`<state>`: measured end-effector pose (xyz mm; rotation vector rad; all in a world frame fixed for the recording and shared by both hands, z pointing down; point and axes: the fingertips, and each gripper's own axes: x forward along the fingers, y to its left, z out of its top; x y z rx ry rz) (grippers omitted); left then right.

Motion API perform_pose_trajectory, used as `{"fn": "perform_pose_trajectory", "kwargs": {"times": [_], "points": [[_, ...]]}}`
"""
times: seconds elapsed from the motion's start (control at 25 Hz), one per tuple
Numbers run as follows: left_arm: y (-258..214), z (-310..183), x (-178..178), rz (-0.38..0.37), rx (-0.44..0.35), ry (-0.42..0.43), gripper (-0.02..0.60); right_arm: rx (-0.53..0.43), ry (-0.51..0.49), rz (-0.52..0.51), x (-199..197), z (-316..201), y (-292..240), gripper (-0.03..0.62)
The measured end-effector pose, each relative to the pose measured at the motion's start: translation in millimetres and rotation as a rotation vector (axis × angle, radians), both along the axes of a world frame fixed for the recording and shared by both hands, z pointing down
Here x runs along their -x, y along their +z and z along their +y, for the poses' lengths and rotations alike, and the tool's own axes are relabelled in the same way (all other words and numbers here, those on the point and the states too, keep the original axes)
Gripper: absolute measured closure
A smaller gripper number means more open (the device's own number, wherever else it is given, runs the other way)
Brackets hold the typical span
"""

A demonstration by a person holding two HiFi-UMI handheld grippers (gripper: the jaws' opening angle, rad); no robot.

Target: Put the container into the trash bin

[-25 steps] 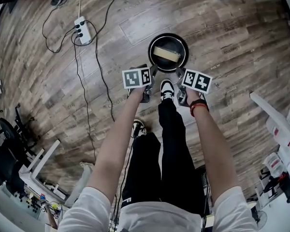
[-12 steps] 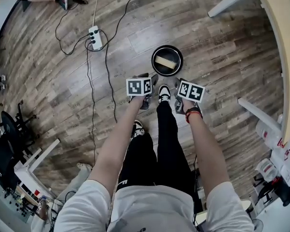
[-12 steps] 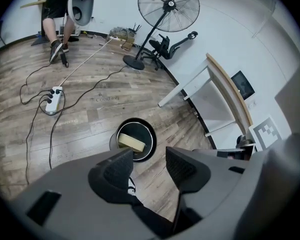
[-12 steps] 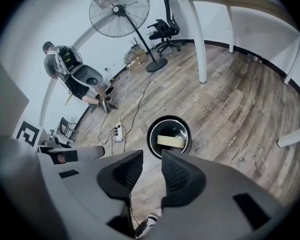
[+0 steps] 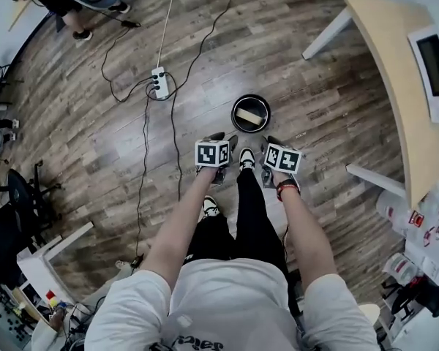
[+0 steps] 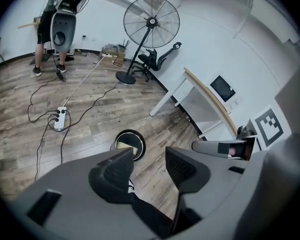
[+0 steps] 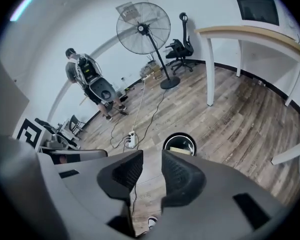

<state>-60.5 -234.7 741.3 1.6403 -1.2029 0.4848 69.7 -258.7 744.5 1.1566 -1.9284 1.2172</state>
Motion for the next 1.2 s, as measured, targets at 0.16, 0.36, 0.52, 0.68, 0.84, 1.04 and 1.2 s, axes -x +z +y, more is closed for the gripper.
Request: {"fn": "perform_pose_trajectory", "kwargs": {"times": [0.16, 0.36, 0.52, 0.68, 0.84, 1.04, 1.2], "points": [[-60, 19, 4, 0.009, -0.052, -0.012, 0.368, -0.085, -0.022, -0.007, 6, 13, -66, 0.467], [-137, 56, 6, 0.010, -0.139, -0.010, 0.370, -0.152, 0.034, -0.025, -4, 47, -139, 0.467], [-189, 75, 7, -0.001, -0.228, 0.013, 0.373, -0.231, 0.040, -0.045, -3, 68, -188, 0.468], [-224, 100, 4, -0.004, -0.298, -0.001, 0.380, -0.280, 0.042, -0.069, -5, 97, -218, 0.470], [-246, 123, 11, -0.015, -0.343, 0.011, 0.385, -0.349, 0.024, -0.067, 4, 117, -250, 0.470], [-269, 141, 17, -0.066, -0.411, 0.037, 0.385, -0.410, 0.001, -0.087, 9, 137, -277, 0.474], [-284, 158, 20, -0.076, -0.453, 0.056, 0.385, -0.449, -0.010, -0.075, 8, 157, -290, 0.476]]}}
